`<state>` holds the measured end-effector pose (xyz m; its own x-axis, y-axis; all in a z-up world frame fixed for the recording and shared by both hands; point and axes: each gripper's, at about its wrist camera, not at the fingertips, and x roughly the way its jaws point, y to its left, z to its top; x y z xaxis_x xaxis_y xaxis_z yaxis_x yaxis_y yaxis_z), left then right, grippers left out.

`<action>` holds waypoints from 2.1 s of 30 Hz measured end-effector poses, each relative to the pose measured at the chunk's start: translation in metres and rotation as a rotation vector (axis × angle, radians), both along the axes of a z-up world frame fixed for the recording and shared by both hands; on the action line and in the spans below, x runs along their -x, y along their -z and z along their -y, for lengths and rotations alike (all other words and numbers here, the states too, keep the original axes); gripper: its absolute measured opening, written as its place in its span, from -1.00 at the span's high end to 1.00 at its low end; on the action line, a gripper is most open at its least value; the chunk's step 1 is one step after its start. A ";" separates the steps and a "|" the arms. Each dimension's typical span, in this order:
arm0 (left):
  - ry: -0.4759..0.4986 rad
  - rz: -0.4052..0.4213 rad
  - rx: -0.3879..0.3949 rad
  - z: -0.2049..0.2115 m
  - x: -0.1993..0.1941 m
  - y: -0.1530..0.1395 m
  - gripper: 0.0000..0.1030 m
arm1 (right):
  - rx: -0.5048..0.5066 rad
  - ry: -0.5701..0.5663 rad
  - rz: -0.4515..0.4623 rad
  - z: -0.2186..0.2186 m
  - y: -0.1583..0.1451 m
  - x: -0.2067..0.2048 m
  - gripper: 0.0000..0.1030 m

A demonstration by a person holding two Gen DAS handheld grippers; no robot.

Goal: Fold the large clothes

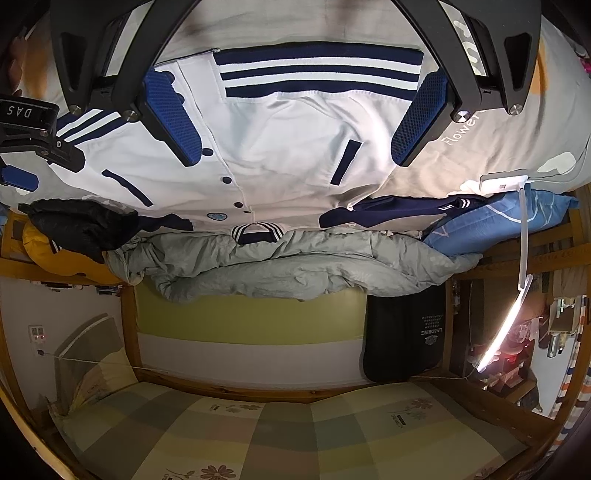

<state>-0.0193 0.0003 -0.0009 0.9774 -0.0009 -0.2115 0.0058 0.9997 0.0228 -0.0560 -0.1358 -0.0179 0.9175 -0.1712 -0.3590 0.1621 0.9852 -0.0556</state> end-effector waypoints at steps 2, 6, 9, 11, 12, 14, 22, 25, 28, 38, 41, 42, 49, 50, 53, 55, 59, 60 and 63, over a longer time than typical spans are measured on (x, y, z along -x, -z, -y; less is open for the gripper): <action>-0.001 -0.003 -0.004 0.000 0.000 0.000 -1.00 | 0.000 -0.001 -0.004 0.000 0.000 0.000 -0.99; -0.012 -0.013 -0.013 -0.006 0.000 0.005 -1.00 | -0.009 0.004 -0.009 0.003 0.001 0.000 -0.99; -0.047 -0.045 -0.031 -0.014 -0.005 0.016 -1.00 | -0.018 0.012 -0.022 0.009 0.002 -0.001 -0.99; -0.059 -0.064 -0.040 -0.019 -0.009 0.025 -1.00 | -0.025 0.028 -0.042 0.015 0.005 -0.003 -0.99; -0.069 -0.078 -0.047 -0.023 -0.011 0.029 -1.00 | -0.030 0.036 -0.056 0.019 0.007 -0.004 -0.99; -0.089 -0.112 -0.054 -0.033 -0.017 0.039 -1.00 | -0.041 0.051 -0.086 0.029 0.012 -0.007 -0.99; -0.187 -0.234 0.047 -0.101 -0.043 0.046 -1.00 | -0.149 0.222 -0.147 0.118 0.010 -0.005 -0.92; -0.184 -0.301 0.097 -0.114 -0.055 0.053 -0.82 | -0.277 0.277 -0.177 0.156 0.019 0.000 -0.62; -0.146 -0.424 0.192 -0.121 -0.073 0.069 -0.52 | -0.396 0.248 -0.239 0.173 0.038 -0.003 -0.29; -0.093 -0.493 0.291 -0.127 -0.076 0.080 0.69 | -0.497 0.105 -0.285 0.164 0.057 -0.011 0.72; -0.014 -0.431 0.329 -0.133 -0.064 0.053 0.87 | -0.489 0.120 -0.230 0.161 0.045 -0.005 0.90; 0.003 -0.389 0.324 -0.135 -0.061 0.037 0.87 | -0.485 0.112 -0.195 0.160 0.036 -0.003 0.90; -0.048 -0.389 0.196 -0.129 -0.110 -0.022 0.87 | -0.351 0.044 -0.171 0.156 -0.036 -0.048 0.91; -0.063 -0.402 0.167 -0.128 -0.127 -0.024 0.87 | -0.378 0.037 -0.180 0.164 -0.044 -0.063 0.91; -0.102 -0.469 0.123 -0.121 -0.174 -0.011 0.87 | -0.404 0.052 -0.243 0.183 -0.048 -0.109 0.91; -0.122 -0.506 0.109 -0.118 -0.205 0.004 0.87 | -0.354 0.070 -0.295 0.183 -0.039 -0.145 0.91; -0.149 -0.594 0.091 -0.114 -0.252 0.044 0.87 | -0.358 0.127 -0.331 0.183 -0.005 -0.191 0.91; -0.148 -0.604 0.091 -0.113 -0.257 0.051 0.87 | -0.355 0.129 -0.336 0.185 0.002 -0.198 0.91; -0.109 -0.578 0.081 -0.112 -0.261 0.061 0.85 | -0.343 0.097 -0.359 0.189 0.014 -0.211 0.89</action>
